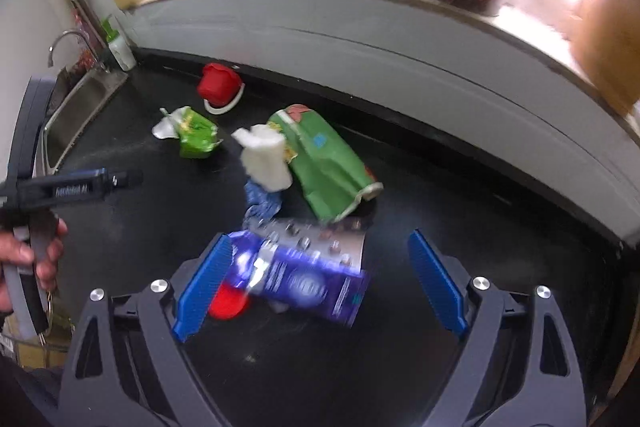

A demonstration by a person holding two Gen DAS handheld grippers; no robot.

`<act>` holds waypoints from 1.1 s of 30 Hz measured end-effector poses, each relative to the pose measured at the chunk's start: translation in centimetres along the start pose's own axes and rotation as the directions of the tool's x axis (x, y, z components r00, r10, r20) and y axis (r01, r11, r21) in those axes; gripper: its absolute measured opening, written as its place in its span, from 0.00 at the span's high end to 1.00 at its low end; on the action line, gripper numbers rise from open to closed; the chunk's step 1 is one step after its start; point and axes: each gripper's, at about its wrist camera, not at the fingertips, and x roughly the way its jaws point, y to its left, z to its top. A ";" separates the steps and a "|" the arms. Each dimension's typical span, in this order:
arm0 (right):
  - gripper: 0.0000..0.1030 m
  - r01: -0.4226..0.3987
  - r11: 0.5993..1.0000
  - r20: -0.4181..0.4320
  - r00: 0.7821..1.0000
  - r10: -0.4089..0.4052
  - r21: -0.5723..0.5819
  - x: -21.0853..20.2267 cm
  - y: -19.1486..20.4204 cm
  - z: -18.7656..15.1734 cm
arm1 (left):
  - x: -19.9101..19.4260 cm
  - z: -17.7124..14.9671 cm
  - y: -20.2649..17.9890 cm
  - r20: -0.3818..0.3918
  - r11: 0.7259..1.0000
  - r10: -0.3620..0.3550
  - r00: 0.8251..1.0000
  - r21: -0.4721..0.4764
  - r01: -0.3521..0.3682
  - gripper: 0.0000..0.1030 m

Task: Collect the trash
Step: 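Grasp the green juice carton with the left gripper while the right grasps the green snack bag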

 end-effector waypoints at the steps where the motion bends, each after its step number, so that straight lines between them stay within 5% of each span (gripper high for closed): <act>1: 0.16 -0.002 1.000 -0.017 1.000 0.002 -0.006 1.4 -0.5 0.8 | 1.2 1.1 -0.1 -0.009 1.000 0.009 1.000 -0.020 -0.009 0.08; 8: 0.17 -0.037 0.999 -0.118 0.992 0.033 -0.033 8.9 -2.4 3.7 | 6.2 5.4 0.3 -0.072 0.989 -0.013 0.997 -0.149 0.002 0.09; 10: 0.23 -0.058 0.997 -0.146 0.988 0.052 -0.041 10.3 -2.5 3.8 | 6.9 5.8 0.1 -0.081 0.987 -0.037 0.996 -0.157 0.024 0.12; 12: 0.48 -0.080 0.996 -0.181 0.981 0.070 -0.044 11.4 -2.5 3.8 | 7.6 6.0 -0.1 -0.093 0.988 -0.045 0.995 -0.149 0.031 0.25; 15: 0.64 -0.112 0.993 -0.167 0.981 0.103 -0.045 10.9 -2.2 3.6 | 8.1 6.2 0.4 -0.097 0.981 -0.073 0.993 -0.189 0.053 0.48; 17: 0.73 -0.100 0.993 -0.152 0.984 0.091 -0.057 10.2 -1.8 3.4 | 8.0 6.3 0.7 -0.109 0.977 -0.093 0.990 -0.201 0.070 0.84; 18: 0.74 -0.098 0.994 -0.145 0.985 0.089 -0.055 9.9 -1.6 3.4 | 7.9 6.3 0.8 -0.119 0.977 -0.093 0.989 -0.200 0.068 0.87; 33: 0.77 -0.049 0.999 -0.054 0.997 0.050 0.021 3.5 -2.1 0.5 | 1.3 1.9 2.9 -0.084 0.980 -0.158 0.984 -0.137 0.146 0.94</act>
